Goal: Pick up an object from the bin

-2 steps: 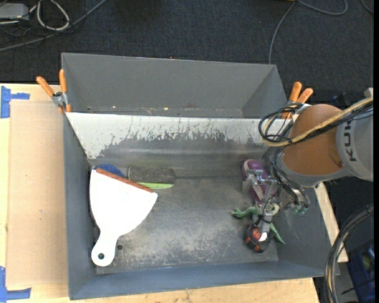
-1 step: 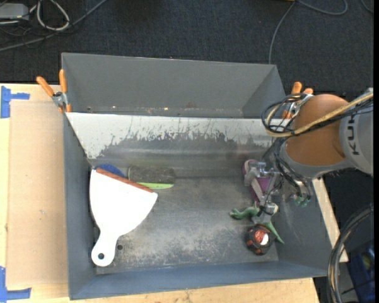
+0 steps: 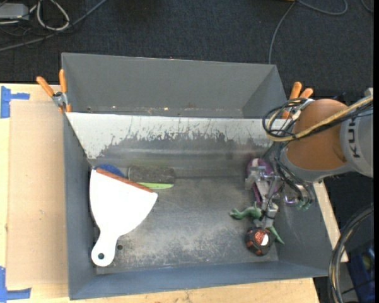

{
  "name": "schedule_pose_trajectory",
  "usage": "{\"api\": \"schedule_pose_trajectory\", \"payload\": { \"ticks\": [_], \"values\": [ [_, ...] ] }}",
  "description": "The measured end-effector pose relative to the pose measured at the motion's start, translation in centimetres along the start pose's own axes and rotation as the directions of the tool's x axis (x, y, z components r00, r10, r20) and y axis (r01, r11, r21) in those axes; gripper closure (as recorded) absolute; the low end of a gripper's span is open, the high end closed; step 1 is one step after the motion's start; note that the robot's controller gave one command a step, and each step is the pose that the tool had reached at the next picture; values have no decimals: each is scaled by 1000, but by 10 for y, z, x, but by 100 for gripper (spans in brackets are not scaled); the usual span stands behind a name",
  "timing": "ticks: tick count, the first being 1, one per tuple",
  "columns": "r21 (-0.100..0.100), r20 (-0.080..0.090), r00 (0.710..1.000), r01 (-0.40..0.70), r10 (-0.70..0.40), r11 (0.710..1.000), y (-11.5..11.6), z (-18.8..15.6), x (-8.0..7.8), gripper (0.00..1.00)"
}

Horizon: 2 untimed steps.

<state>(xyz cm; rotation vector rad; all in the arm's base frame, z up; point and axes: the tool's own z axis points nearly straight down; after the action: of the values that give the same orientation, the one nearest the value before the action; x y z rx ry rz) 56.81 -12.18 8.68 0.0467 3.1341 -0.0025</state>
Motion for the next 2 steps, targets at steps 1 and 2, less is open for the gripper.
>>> {"api": "schedule_pose_trajectory", "payload": {
  "ticks": [1, 2],
  "values": [
    [1, 3, 986, 168, -168, 986, 16, 7, -27, 0],
    [-6, -3, 994, 106, -106, 994, 7, 15, -12, 100]
  ]
}}
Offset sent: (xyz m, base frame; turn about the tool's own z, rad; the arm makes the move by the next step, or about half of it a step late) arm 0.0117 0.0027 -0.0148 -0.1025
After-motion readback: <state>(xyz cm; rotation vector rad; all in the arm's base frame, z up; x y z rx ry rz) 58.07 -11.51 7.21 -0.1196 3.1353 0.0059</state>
